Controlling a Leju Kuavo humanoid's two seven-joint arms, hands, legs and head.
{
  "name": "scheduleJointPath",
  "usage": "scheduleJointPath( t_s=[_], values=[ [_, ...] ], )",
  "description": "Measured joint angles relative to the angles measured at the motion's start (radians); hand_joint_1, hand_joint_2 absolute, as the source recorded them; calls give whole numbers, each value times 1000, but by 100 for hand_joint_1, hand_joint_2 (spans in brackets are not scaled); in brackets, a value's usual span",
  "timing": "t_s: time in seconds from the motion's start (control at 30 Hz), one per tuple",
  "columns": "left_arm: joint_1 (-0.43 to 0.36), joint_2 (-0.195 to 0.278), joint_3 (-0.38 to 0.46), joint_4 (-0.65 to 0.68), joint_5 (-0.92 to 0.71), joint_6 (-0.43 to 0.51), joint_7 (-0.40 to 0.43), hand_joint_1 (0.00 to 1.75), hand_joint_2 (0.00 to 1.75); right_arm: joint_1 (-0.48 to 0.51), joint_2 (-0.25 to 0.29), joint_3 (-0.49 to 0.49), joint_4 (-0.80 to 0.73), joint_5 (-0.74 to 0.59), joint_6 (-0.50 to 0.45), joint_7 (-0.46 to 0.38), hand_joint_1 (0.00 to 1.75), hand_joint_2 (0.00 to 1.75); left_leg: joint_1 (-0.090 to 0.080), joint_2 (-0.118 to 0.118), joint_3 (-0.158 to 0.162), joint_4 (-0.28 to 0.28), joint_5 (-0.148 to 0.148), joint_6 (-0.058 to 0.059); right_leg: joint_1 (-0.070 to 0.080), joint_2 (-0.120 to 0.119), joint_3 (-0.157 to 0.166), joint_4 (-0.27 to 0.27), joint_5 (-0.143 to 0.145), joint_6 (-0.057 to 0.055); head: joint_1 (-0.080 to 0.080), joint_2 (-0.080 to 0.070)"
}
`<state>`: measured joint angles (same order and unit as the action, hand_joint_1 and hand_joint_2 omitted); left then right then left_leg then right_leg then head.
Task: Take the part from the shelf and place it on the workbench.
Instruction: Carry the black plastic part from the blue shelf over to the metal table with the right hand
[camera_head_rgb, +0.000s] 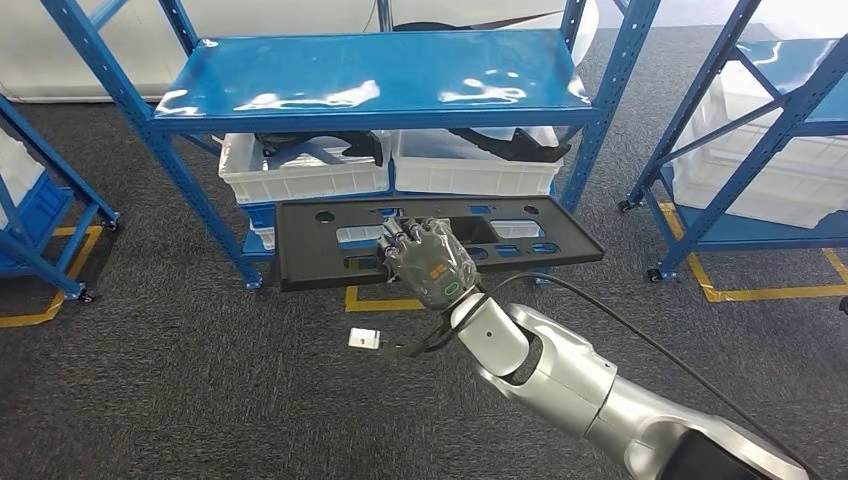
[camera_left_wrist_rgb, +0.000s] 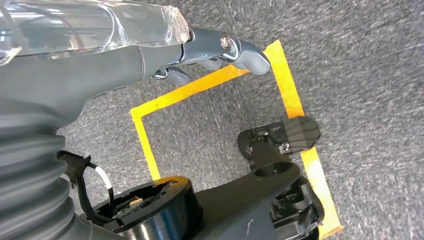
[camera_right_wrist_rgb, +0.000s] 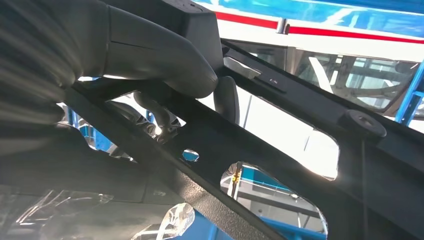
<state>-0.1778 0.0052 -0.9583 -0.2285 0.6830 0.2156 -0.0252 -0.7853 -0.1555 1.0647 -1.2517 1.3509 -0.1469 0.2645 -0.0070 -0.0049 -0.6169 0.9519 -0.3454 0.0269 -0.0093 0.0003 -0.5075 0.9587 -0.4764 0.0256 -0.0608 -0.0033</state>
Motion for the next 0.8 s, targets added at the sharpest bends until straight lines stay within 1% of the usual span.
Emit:
scheduleJointPath(
  t_s=[0.03, 0.07, 0.1, 0.13, 0.17, 0.2, 0.23, 0.27, 0.3, 0.33, 0.37, 0.4, 0.43, 0.47, 0.5, 0.53, 0.57, 0.6, 0.63, 0.67, 0.7, 0.73, 0.77, 0.8],
  values=[
    [2, 1, 0, 0, 0, 0, 0, 0, 175, 0, 0, 0, 0, 2, 0, 1, 175, 175, 2, -1, -8, 15, -11, -6, -2, -5, -3, -2, 5, -8, -1, 0],
    [3, 1, 0, 0, 0, 1, 0, 0, 175, -1, 1, 0, 0, 3, 0, 1, 175, 175, 5, -2, -24, 49, -35, -13, -4, -11, -6, -4, 11, -16, -1, 0],
    [5, 1, 0, 0, 0, 1, 0, 0, 175, -1, 1, 0, 0, 4, 0, 2, 175, 175, 9, -1, -48, 107, -70, -20, -6, -17, -10, -4, 15, -21, -2, 0],
    [6, 1, 0, 0, 0, 1, 0, 0, 175, 0, 2, 0, 0, 4, 0, 2, 175, 175, 12, -1, -77, 179, -110, -27, -6, -22, -15, -4, 19, -23, -3, 0],
    [7, 1, 0, 0, 0, 1, 0, 0, 175, 1, 2, 0, 1, 5, 0, 2, 175, 175, 16, -1, -105, 250, -142, -34, -7, -28, -20, -4, 22, -24, -3, 0],
    [8, 1, 0, 0, 0, 1, 0, 0, 175, 3, 2, 0, 1, 6, 1, 2, 175, 175, 19, 0, -121, 298, -158, -39, -7, -34, -24, -3, 24, -23, -4, 0],
    [9, 1, 0, 0, 0, 1, 0, 0, 175, 5, 2, 0, 1, 7, 1, 2, 175, 175, 21, 1, -118, 307, -154, -43, -7, -41, -27, -3, 26, -21, -4, 0],
    [10, 2, 0, 0, 0, 1, 0, 0, 175, 5, 2, 0, 2, 8, 1, 2, 175, 175, 24, 3, -95, 274, -134, -45, -8, -48, -29, -3, 28, -20, -4, 0],
    [10, 2, 0, 0, 0, 2, 0, 0, 175, 6, 2, 0, 2, 9, 1, 2, 175, 175, 25, 13, -54, 206, -103, -46, -9, -56, -29, -3, 28, -18, -4, 0],
    [9, 2, 0, 0, 0, 2, 0, 0, 175, 5, 2, 0, 2, 9, 1, 3, 175, 175, 24, 32, -8, 125, -78, -46, -8, -63, -29, -3, 28, -14, -4, 0],
    [8, 3, 0, 0, 0, 2, 0, 0, 175, 4, 2, 0, 2, 9, 1, 3, 175, 175, 20, 49, 27, 61, -60, -40, -7, -70, -29, -3, 28, -10, -3, 0],
    [8, 3, 0, 0, -1, 2, 0, 0, 175, 4, 2, 0, 2, 9, 1, 4, 175, 175, 16, 61, 48, 19, -51, -32, -4, -77, -29, -2, 28, -5, -2, 0],
    [7, 3, 0, 0, -1, 2, 0, 0, 175, 4, 2, 0, 2, 9, 1, 4, 175, 175, 11, 65, 53, 3, -53, -23, -2, -83, -29, -2, 28, 1, -2, 0],
    [8, 3, 0, 0, -1, 2, 0, 0, 175, 4, 2, 0, 2, 9, 1, 4, 175, 175, 8, 55, 49, 2, -51, -12, -1, -91, -29, -3, 28, 8, 0, 0],
    [8, 3, 0, 0, -1, 2, 0, 0, 175, 4, 3, 0, 2, 9, 1, 4, 175, 175, 9, 46, 47, -3, -51, -5, -2, -96, -28, -2, 25, 14, 0, 0],
    [8, 3, 0, 0, -1, 2, 0, 0, 175, 4, 2, -1, 2, 9, 1, 5, 175, 175, 11, 36, 47, -5, -49, 3, -3, -88, -31, 7, 16, 19, 1, 0],
    [8, 4, 0, 0, 0, 2, 0, 0, 175, 5, 2, -1, 2, 9, 1, 5, 175, 175, 13, 26, 47, -7, -46, 11, -5, -72, -42, 35, -3, 22, 2, 0],
    [8, 4, 0, 0, 0, 2, 1, 0, 175, 6, 1, -2, 2, 9, 1, 5, 175, 175, 14, 16, 48, -9, -43, 18, -7, -49, -65, 87, -33, 24, 2, 0],
    [7, 5, 0, 0, 0, 3, 1, 0, 175, 9, 0, -2, 2, 9, 2, 6, 175, 175, 13, 6, 47, -9, -42, 23, -7, -27, -98, 160, -68, 24, 3, 0],
    [7, 5, 0, 0, 0, 2, 2, 0, 175, 13, -2, -2, 2, 9, 4, 6, 175, 175, 12, -5, 46, -8, -41, 26, -7, -14, -134, 236, -99, 23, 3, 0],
    [7, 5, 0, 0, -1, 2, 2, 0, 175, 17, -4, -2, 2, 9, 7, 6, 175, 175, 10, -18, 46, -8, -41, 27, -6, -8, -163, 292, -115, 23, 3, 0],
    [9, 5, 0, 0, -1, 2, 3, 0, 175, 22, -6, -2, 2, 9, 9, 6, 175, 175, 8, -31, 46, -7, -41, 28, -6, -6, -176, 312, -110, 22, 3, 0],
    [10, 5, 0, 0, -1, 1, 4, 0, 175, 24, -8, -2, 2, 9, 11, 6, 175, 175, 7, -44, 47, -7, -41, 28, -6, -3, -169, 287, -85, 20, 3, 0],
    [10, 5, 0, 0, -1, 1, 4, 0, 175, 26, -8, -2, 2, 9, 13, 6, 175, 175, 7, -57, 48, -6, -41, 28, -6, 3, -144, 225, -45, 16, 3, 0]
  ],
)
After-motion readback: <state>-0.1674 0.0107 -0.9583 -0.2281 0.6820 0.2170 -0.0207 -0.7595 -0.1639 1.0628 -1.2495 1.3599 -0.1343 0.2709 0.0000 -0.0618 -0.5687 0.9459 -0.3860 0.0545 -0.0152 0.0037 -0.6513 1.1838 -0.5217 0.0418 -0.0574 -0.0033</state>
